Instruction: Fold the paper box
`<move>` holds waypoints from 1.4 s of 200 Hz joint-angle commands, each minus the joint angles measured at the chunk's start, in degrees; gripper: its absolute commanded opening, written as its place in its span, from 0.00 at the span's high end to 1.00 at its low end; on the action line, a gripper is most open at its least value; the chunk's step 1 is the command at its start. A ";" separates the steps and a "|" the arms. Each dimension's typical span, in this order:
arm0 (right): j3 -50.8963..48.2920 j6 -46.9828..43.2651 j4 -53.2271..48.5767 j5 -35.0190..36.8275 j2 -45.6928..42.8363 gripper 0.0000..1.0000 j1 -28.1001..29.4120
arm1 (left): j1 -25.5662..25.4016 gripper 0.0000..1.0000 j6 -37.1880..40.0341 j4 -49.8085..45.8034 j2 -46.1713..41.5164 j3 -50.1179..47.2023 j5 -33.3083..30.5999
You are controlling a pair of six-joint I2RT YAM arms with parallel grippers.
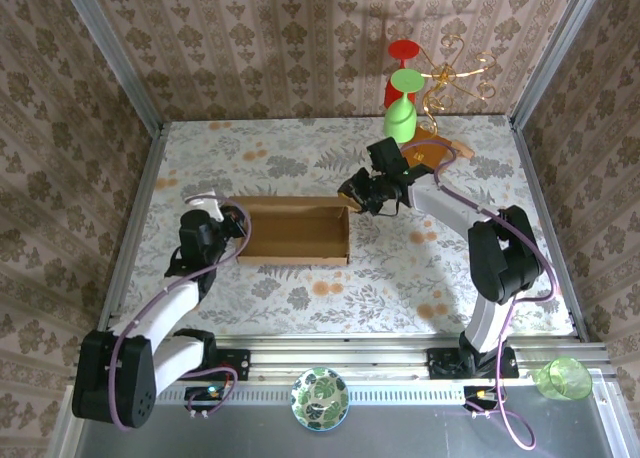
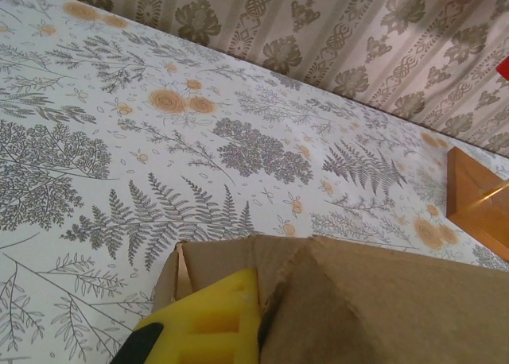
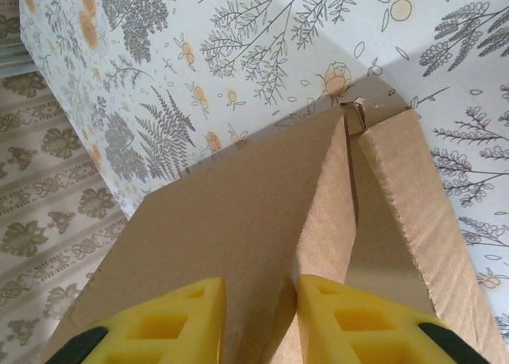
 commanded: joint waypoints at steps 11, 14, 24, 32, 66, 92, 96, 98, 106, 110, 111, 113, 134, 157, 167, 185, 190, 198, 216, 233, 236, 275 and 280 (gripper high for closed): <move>-1.80 -8.32 -1.71 0.15 -1.99 0.70 1.85 | -5.71 0.95 -0.18 -7.35 -4.23 -3.90 1.17; -2.08 -8.52 -1.75 0.18 -1.95 0.70 1.86 | -6.18 0.94 -0.23 -7.73 -4.53 -4.24 0.50; -2.97 -9.10 -1.95 0.33 -1.96 0.70 1.82 | -7.45 0.94 -0.34 -8.49 -5.46 -5.32 -1.26; -3.72 -9.62 -1.88 0.61 -2.15 0.70 1.93 | -8.19 0.94 -0.69 -8.83 -6.06 -6.11 -2.44; -5.07 -12.83 -3.72 3.27 -3.96 0.68 1.88 | -11.20 0.89 -1.88 -8.89 -6.73 -8.45 -6.72; -4.91 -14.42 -5.80 4.33 -4.83 0.67 1.79 | -12.13 0.87 -2.74 -9.07 -6.74 -9.81 -9.08; -4.86 -14.41 -6.18 4.48 -5.10 0.66 1.75 | -13.42 0.87 -2.72 -9.44 -6.89 -9.81 -9.47; -4.81 -14.48 -6.29 4.54 -5.25 0.66 1.78 | -13.80 0.88 -2.72 -9.64 -6.99 -9.81 -9.70; -4.71 -14.69 -7.02 5.09 -6.23 0.63 1.79 | -14.25 0.88 -2.73 -10.06 -7.38 -9.90 -10.50; -4.64 -14.68 -7.36 5.35 -6.58 0.62 1.79 | -14.48 0.88 -2.73 -10.21 -7.60 -9.98 -10.90; -4.63 -14.68 -7.48 5.45 -6.70 0.62 1.79 | -14.51 0.88 -2.68 -10.25 -7.65 -9.98 -11.00; -4.68 -14.68 -7.83 5.65 -7.06 0.61 1.75 | -14.53 0.88 -2.61 -10.32 -7.71 -9.98 -11.18; -4.43 -13.82 -11.65 6.86 -10.04 0.56 1.36 | -14.80 0.92 -2.79 -10.59 -7.94 -9.99 -12.24; -6.94 -9.96 -12.79 6.15 -14.41 0.54 0.65 | -14.98 0.94 -3.25 -9.93 -7.34 -10.16 -12.86; -8.72 -7.92 -11.95 5.37 -16.44 0.53 0.65 | -14.98 0.95 -3.36 -9.53 -6.96 -10.12 -12.97; -11.27 -4.39 -10.76 4.08 -19.39 0.52 0.57 | -15.07 0.97 -3.47 -8.80 -6.26 -10.07 -12.75; -11.83 -3.51 -10.71 3.98 -20.09 0.52 0.55 | -15.07 0.97 -3.52 -8.62 -6.07 -10.08 -12.64; -12.63 -2.18 -10.75 3.51 -20.97 0.52 0.34 | -15.07 0.97 -3.69 -8.50 -5.90 -9.99 -12.59; -13.51 0.24 -9.56 2.81 -22.38 0.52 0.03 | -15.15 0.98 -3.79 -8.49 -5.68 -9.74 -12.42; -13.51 2.42 -9.90 2.04 -24.66 0.52 0.14 | -15.16 0.98 -3.78 -8.62 -5.59 -9.43 -12.37; -13.50 2.97 -10.11 1.86 -24.93 0.51 0.23 | -15.16 0.98 -3.83 -8.75 -5.66 -9.39 -12.35; -19.09 17.06 -7.26 0.52 -31.18 0.50 3.11 | -15.24 0.99 -5.54 -8.18 -4.59 -8.76 -12.26; -20.69 19.55 -4.49 0.75 -32.14 0.49 3.76 | -15.33 0.99 -5.79 -7.87 -4.25 -8.75 -12.26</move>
